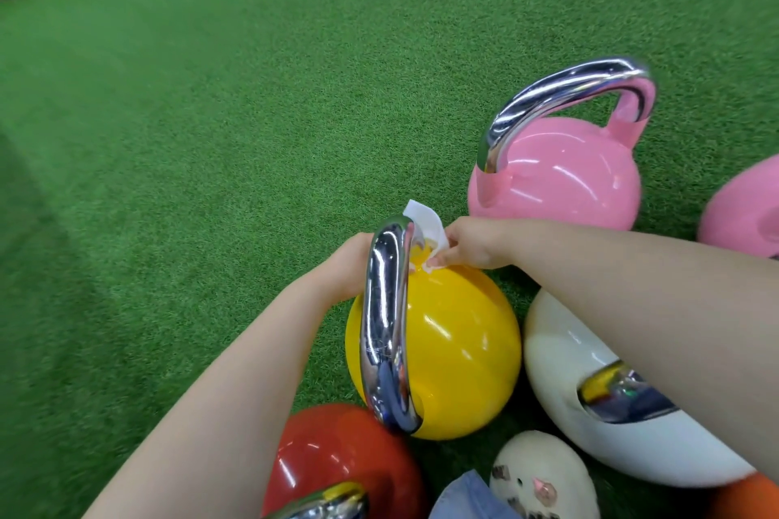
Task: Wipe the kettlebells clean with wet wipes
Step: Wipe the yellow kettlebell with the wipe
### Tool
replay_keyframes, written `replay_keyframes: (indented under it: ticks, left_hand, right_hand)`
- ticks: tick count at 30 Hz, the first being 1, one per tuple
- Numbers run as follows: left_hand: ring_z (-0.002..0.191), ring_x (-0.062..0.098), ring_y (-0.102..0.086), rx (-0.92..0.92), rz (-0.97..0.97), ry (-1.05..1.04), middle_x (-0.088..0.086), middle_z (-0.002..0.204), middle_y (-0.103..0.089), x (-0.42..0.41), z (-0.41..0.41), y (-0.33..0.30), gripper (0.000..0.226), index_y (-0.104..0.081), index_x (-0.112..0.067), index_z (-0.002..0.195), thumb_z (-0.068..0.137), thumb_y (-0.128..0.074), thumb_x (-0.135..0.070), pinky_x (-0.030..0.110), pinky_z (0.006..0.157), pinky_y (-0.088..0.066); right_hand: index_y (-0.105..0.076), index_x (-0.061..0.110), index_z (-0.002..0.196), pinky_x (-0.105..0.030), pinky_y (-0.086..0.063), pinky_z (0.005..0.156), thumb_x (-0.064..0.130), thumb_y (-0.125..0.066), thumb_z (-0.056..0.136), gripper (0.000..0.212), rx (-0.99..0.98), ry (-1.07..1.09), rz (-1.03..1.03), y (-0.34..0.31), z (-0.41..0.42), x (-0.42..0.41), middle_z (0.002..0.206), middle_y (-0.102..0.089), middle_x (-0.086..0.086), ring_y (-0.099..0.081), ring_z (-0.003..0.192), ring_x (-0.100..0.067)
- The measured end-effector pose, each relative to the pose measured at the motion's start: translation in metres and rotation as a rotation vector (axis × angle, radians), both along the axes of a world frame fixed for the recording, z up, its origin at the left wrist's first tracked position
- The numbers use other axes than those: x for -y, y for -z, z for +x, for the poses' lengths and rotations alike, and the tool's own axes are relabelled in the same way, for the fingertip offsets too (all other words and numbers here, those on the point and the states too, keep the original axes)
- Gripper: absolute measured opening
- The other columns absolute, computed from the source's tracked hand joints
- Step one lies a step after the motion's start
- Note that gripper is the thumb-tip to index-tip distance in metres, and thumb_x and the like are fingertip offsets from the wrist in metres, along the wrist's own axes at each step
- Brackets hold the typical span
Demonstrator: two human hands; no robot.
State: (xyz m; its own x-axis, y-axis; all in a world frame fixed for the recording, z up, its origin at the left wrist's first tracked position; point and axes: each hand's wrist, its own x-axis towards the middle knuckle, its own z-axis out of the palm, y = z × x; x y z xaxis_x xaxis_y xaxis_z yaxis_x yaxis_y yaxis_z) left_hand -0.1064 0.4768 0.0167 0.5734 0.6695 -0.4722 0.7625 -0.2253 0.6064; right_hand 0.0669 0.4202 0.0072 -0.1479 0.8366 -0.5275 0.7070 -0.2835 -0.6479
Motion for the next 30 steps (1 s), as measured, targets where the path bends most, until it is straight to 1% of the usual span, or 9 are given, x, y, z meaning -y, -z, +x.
replay_keyframes:
  ticks: [2,6,10,13,16,20,24,27,30]
  left_hand:
    - [0.068,0.022,-0.054,0.018,-0.054,-0.015,0.003,0.074,-0.060,0.000,0.001,-0.002,0.018,-0.061,-0.022,0.070,0.084,-0.064,-0.011,0.044,0.081,-0.049]
    - [0.075,0.022,-0.057,0.031,-0.034,-0.080,0.007,0.081,-0.061,0.008,0.003,-0.004,0.008,-0.061,-0.013,0.079,0.084,-0.065,-0.009,0.042,0.083,-0.052]
    - [0.060,0.010,-0.045,0.115,0.068,-0.240,-0.004,0.066,-0.049,0.018,0.004,-0.007,0.034,-0.049,-0.023,0.064,0.088,-0.057,0.001,0.027,0.065,-0.043]
    - [0.054,0.010,-0.043,0.182,0.154,-0.178,-0.009,0.052,-0.053,0.018,0.004,-0.012,0.036,-0.053,-0.026,0.058,0.080,-0.067,-0.002,0.025,0.058,-0.039]
    - [0.053,0.008,-0.052,0.332,0.200,-0.150,-0.010,0.055,-0.064,0.020,0.002,-0.021,0.024,-0.066,-0.029,0.058,0.069,-0.077,-0.011,0.023,0.058,-0.044]
    - [0.053,-0.009,-0.059,0.422,0.214,-0.120,-0.021,0.054,-0.064,0.020,-0.002,-0.035,0.020,-0.071,-0.019,0.073,0.067,-0.078,-0.001,0.004,0.054,-0.043]
    - [0.072,0.002,-0.068,0.433,0.340,-0.090,-0.010,0.076,-0.071,0.012,-0.010,-0.035,0.025,-0.074,-0.012,0.083,0.063,-0.083,-0.003,0.008,0.067,-0.050]
    - [0.058,-0.007,-0.060,0.428,0.370,-0.095,-0.018,0.059,-0.065,0.015,-0.008,-0.029,0.013,-0.072,-0.002,0.073,0.064,-0.082,-0.002,0.003,0.059,-0.043]
    - [0.045,-0.011,-0.049,0.373,0.306,-0.132,-0.025,0.045,-0.056,0.023,0.000,-0.024,0.021,-0.065,-0.018,0.062,0.071,-0.075,-0.002,0.002,0.049,-0.035]
  right_hand:
    - [-0.063,0.014,0.107,-0.024,-0.035,0.077,0.039,-0.056,0.090,0.030,-0.005,-0.020,-0.006,-0.001,-0.002,0.000,0.098,-0.056,-0.002,-0.051,0.091,-0.020]
    - [-0.061,0.011,0.080,-0.030,-0.032,0.061,0.047,-0.067,0.079,0.037,0.053,0.000,0.083,0.004,-0.008,-0.003,0.079,-0.051,-0.003,-0.045,0.075,-0.019]
    - [-0.064,0.003,0.085,-0.030,-0.030,0.059,0.043,-0.075,0.073,0.043,0.100,0.006,0.207,0.005,-0.008,-0.006,0.074,-0.051,-0.003,-0.043,0.069,-0.017]
    - [-0.062,0.008,0.072,-0.029,-0.032,0.058,0.034,-0.075,0.073,0.029,0.136,-0.022,0.282,-0.002,-0.009,-0.007,0.065,-0.051,0.000,-0.044,0.063,-0.016]
    - [-0.047,0.018,0.055,-0.030,-0.030,0.052,0.032,-0.071,0.077,0.035,0.181,-0.041,0.385,-0.014,-0.011,-0.004,0.054,-0.045,0.003,-0.040,0.052,-0.014]
    - [-0.061,0.021,0.069,-0.031,-0.042,0.058,0.041,-0.069,0.075,0.022,0.242,-0.042,0.618,-0.023,-0.015,0.001,0.064,-0.059,0.001,-0.052,0.062,-0.020]
    - [-0.066,0.022,0.084,-0.032,-0.041,0.063,0.043,-0.065,0.077,0.022,0.289,-0.085,0.773,-0.029,-0.017,0.006,0.059,-0.045,0.008,-0.056,0.075,-0.023]
    - [-0.064,0.021,0.085,-0.030,-0.038,0.062,0.038,-0.063,0.080,0.018,0.270,-0.078,0.739,-0.030,-0.017,0.007,0.073,-0.062,0.002,-0.059,0.080,-0.026]
    - [-0.051,0.022,0.065,-0.030,-0.036,0.058,0.041,-0.060,0.080,0.026,0.232,-0.041,0.587,-0.024,-0.017,0.008,0.066,-0.055,0.003,-0.053,0.070,-0.024]
